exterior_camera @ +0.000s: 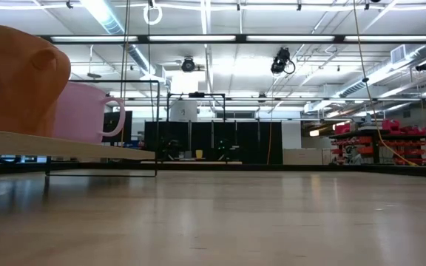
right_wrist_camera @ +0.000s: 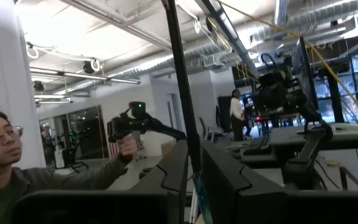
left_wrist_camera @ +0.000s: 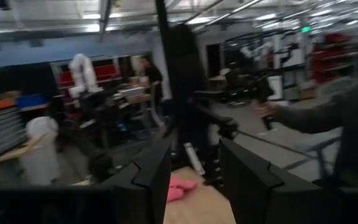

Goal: Stack small to large cups/mugs on shelf
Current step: Return to Home Position

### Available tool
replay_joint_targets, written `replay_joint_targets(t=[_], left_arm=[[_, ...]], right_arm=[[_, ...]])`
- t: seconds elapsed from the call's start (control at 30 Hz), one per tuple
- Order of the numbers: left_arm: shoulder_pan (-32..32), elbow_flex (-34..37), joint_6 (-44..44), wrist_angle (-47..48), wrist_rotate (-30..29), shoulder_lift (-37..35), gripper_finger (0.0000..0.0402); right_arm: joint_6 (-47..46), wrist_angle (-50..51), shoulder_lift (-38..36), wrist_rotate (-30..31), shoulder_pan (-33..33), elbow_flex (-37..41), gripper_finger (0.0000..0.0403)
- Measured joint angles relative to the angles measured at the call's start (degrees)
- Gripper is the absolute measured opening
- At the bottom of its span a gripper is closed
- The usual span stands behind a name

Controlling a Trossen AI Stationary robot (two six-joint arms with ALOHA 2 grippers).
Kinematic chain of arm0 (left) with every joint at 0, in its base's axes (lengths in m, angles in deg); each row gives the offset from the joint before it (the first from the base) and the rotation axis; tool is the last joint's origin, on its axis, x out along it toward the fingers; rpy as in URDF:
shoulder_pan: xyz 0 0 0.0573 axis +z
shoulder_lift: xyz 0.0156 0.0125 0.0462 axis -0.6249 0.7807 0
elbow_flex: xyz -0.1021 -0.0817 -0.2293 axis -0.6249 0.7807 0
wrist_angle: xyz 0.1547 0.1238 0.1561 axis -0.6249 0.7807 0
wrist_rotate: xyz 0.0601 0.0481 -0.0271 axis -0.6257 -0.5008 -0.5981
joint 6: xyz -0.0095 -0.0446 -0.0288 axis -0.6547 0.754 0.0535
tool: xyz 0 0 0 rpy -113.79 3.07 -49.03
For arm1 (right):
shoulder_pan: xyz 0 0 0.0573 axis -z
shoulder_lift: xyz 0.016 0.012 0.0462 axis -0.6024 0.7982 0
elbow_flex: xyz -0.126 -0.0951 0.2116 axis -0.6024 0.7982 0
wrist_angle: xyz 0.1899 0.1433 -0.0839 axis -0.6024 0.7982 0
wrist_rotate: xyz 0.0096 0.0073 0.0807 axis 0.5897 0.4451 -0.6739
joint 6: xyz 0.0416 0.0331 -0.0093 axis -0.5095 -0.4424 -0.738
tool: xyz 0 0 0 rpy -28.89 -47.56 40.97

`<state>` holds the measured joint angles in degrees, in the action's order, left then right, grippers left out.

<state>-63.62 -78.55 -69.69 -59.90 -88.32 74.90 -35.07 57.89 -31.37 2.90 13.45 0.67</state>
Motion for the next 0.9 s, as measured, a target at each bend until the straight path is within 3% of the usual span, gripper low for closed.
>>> replay_joint_targets(t=[0.1,0.3,0.37,0.57,0.7,0.9], left_arm=[[0.02,0.00,0.69,0.21,3.55,0.30,0.0138],[0.02,0.04,-3.63,0.00,2.06,0.80,0.0142],[0.02,0.07,-4.82,0.18,-0.25,0.78,0.0145],[0.04,0.07,-3.37,2.98,-15.54,-0.68,0.0151],[0.04,0.07,-2.36,4.46,-18.51,-3.01,0.0148],[0.02,4.04,-3.05,0.04,-10.04,-4.43,0.0140]], right_arm=[[-1.10,-0.02,0.83,-0.08,0.00,0.00,0.0051],[-0.17,-1.12,1.43,-0.32,-0.01,0.00,0.0051],[1.41,-1.83,1.37,-0.32,0.00,0.00,0.0051],[2.55,-2.97,1.56,-0.32,0.28,0.00,0.0051],[2.55,-3.56,3.40,-0.54,0.26,0.00,0.0051],[3.14,-8.54,7.91,-4.00,0.28,0.00,0.0051]])
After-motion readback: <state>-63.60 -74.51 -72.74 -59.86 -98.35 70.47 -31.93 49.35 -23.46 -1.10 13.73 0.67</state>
